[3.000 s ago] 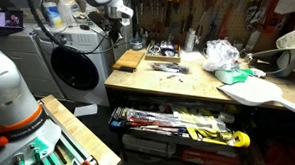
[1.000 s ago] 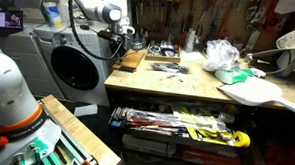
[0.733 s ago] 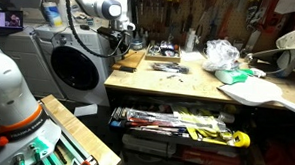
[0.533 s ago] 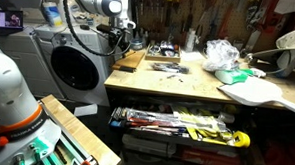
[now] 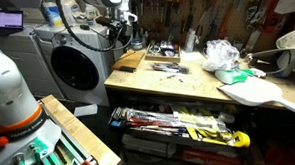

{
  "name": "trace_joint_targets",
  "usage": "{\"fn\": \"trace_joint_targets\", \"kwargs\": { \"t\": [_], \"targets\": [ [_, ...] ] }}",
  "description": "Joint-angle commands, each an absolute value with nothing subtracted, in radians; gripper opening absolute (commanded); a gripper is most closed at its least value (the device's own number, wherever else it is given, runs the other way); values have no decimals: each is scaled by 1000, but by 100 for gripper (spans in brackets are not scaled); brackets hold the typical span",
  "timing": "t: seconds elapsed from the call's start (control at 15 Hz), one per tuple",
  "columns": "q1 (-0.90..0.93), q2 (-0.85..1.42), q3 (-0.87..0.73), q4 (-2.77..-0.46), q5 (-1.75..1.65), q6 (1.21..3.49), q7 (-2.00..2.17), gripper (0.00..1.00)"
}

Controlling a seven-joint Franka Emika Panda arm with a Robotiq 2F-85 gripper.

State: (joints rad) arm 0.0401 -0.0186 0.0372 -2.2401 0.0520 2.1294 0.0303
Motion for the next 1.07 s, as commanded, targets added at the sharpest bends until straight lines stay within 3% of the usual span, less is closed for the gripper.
{"fn": "trace_joint_targets", "kwargs": {
  "t": [0.0,0.67,0.73,1.0],
  "targets": [
    [10,-147,12,-2310,5,2095,72,100],
    [-37,-376,30,-2434,-120,2070,238,100],
    [-30,-295,13,-2373,-84,2076,181,100],
    [-32,-350,26,-2404,-95,2076,214,100]
  ]
}}
